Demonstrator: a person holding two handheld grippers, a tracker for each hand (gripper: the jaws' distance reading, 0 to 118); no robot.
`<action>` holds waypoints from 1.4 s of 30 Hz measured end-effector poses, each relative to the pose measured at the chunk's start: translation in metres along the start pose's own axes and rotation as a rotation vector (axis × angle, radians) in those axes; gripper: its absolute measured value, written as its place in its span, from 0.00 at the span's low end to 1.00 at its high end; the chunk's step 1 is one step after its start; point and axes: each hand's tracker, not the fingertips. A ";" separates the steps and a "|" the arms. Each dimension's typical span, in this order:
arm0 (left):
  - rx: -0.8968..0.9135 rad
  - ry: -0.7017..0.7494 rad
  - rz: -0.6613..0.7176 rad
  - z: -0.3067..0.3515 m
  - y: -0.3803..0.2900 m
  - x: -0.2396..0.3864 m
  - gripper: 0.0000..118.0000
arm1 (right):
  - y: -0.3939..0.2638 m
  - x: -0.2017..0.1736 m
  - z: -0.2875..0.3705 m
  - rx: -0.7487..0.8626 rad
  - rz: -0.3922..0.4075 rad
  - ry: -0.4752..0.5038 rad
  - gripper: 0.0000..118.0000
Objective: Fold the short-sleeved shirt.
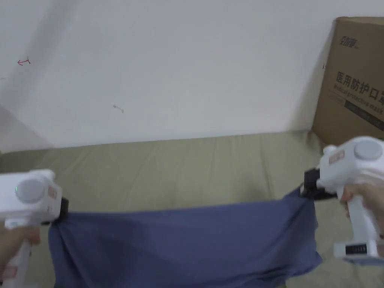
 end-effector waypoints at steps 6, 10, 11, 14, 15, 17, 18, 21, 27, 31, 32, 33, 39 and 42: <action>-0.058 -0.005 -0.031 -0.016 -0.046 -0.007 0.01 | -0.045 0.038 -0.011 -0.039 -0.066 0.023 0.00; -0.011 -0.061 0.028 0.025 -0.062 -0.024 0.01 | -0.071 0.034 0.031 0.008 -0.006 0.073 0.00; 0.010 -0.079 0.055 0.044 -0.071 -0.029 0.01 | -0.082 0.031 0.046 0.023 0.030 0.062 0.00; 0.048 -0.096 0.064 0.086 -0.103 -0.041 0.01 | -0.117 0.026 0.082 0.047 0.094 0.065 0.00; 0.058 -0.099 0.055 0.099 -0.117 -0.044 0.01 | -0.129 0.026 0.094 0.058 0.115 0.073 0.00; 0.081 -0.092 0.044 0.129 -0.152 -0.051 0.01 | -0.163 0.029 0.120 0.075 0.116 0.078 0.00; 0.085 -0.090 0.038 0.142 -0.170 -0.054 0.01 | -0.181 0.031 0.132 0.088 0.118 0.086 0.00; 0.074 -0.089 0.046 0.173 -0.227 -0.061 0.01 | -0.235 0.040 0.162 0.097 0.115 0.095 0.00; 0.031 -0.071 0.015 0.206 -0.333 -0.076 0.01 | -0.334 0.061 0.190 0.036 0.186 0.038 0.00; -0.002 -0.087 0.035 0.229 -0.390 -0.081 0.01 | -0.391 0.083 0.198 -0.019 0.163 0.015 0.00; 0.006 -0.096 0.074 0.233 -0.403 -0.084 0.01 | -0.402 0.088 0.201 -0.019 0.153 0.019 0.00; 0.001 -0.103 0.100 0.236 -0.414 -0.086 0.01 | -0.413 0.092 0.204 -0.024 0.134 0.022 0.00; -0.007 -0.114 0.105 0.243 -0.446 -0.091 0.01 | -0.443 0.110 0.207 -0.036 0.086 0.035 0.00; 0.024 -0.115 0.150 0.245 -0.441 -0.085 0.08 | -0.450 0.108 0.207 0.006 0.083 0.047 0.02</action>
